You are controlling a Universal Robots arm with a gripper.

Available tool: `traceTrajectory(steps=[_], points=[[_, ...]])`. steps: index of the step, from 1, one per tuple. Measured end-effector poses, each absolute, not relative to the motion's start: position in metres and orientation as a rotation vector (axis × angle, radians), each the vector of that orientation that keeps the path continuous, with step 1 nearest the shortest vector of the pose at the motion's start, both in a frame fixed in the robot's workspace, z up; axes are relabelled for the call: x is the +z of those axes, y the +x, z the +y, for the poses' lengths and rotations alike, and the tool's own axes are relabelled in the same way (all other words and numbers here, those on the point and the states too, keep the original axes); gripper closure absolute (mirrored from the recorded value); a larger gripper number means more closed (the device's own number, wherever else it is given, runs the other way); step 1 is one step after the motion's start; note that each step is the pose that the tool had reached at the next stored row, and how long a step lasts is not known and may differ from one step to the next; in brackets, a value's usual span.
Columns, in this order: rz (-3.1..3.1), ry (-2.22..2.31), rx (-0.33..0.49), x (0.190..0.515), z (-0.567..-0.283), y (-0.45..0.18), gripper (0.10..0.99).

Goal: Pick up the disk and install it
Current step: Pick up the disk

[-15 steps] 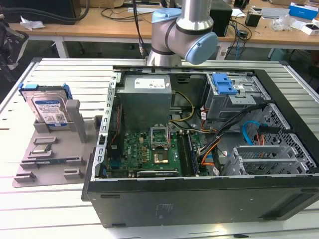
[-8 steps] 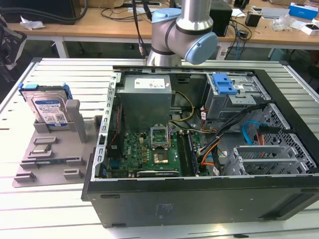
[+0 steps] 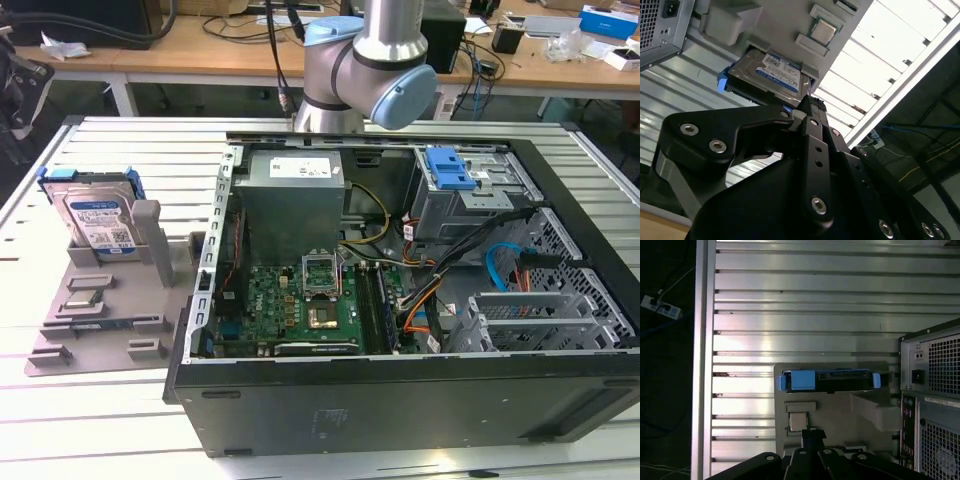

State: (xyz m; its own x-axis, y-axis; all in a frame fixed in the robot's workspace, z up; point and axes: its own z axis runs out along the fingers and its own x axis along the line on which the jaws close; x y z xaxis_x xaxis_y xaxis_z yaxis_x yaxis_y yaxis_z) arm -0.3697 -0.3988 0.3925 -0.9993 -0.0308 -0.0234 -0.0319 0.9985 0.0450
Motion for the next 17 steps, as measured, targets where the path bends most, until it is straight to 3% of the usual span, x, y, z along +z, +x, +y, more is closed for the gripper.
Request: traceTrajectory(steps=[17], points=[[3.068,-0.599,0.076,0.3925,-0.3988,-0.3697,0.980]])
